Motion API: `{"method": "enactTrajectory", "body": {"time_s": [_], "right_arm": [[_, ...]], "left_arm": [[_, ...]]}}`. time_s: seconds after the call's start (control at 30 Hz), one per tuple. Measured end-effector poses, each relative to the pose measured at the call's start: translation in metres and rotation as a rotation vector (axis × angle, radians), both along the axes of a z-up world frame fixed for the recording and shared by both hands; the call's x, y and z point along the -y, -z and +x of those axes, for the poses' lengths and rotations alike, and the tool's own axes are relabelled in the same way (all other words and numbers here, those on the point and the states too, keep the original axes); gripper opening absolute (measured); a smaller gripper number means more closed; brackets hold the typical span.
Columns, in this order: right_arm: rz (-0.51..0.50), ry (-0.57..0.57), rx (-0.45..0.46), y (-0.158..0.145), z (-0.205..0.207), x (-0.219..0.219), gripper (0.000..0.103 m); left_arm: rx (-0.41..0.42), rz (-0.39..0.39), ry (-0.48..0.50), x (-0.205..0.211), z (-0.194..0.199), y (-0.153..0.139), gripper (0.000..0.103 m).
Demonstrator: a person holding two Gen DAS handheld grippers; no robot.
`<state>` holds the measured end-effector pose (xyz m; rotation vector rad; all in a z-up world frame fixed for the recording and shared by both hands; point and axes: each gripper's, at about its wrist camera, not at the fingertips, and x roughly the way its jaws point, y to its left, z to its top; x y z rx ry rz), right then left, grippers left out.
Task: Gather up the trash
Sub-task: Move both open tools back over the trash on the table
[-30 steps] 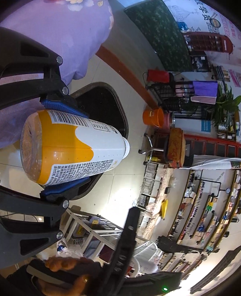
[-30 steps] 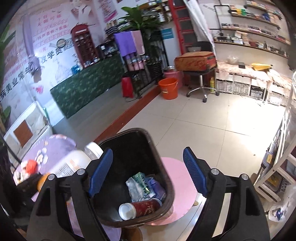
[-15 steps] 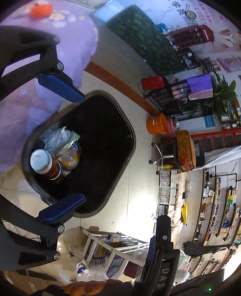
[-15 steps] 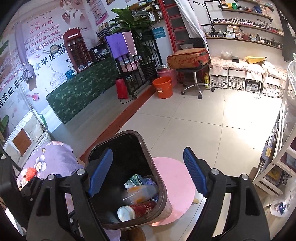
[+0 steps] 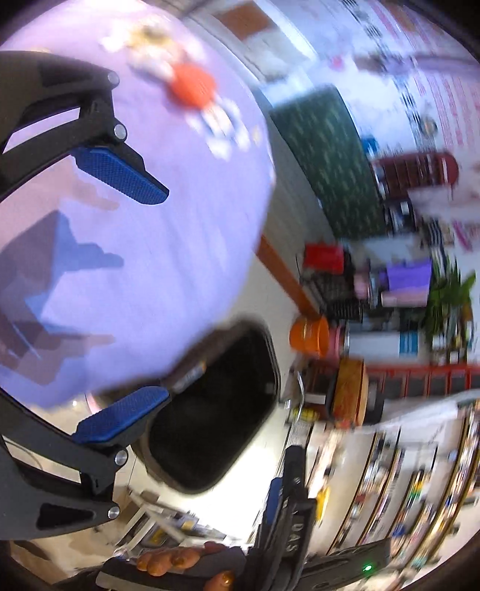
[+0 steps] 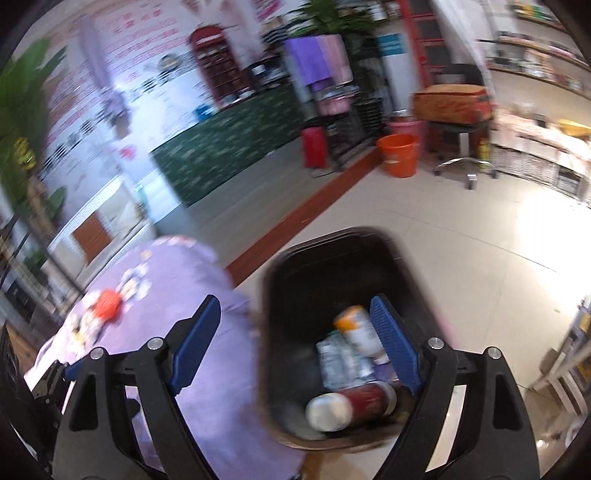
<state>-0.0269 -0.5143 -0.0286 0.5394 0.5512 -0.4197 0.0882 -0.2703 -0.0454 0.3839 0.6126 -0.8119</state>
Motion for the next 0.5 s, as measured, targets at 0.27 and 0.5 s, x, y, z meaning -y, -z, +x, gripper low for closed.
{"method": "enactTrajectory", "body": {"time_s": [0.27, 0.5], "right_arm": [[0.022, -0.331, -0.031, 0.008, 0.086, -0.091, 0.083], [0.004, -0.573, -0.085, 0.016, 0.149, -0.178, 0.083]], "left_arm": [[-0.041, -0.059, -0.295, -0.113, 0.037, -0.005, 0.097], [-0.074, -0.116, -0.559, -0.216, 0.065, -0.004, 0.097]]}}
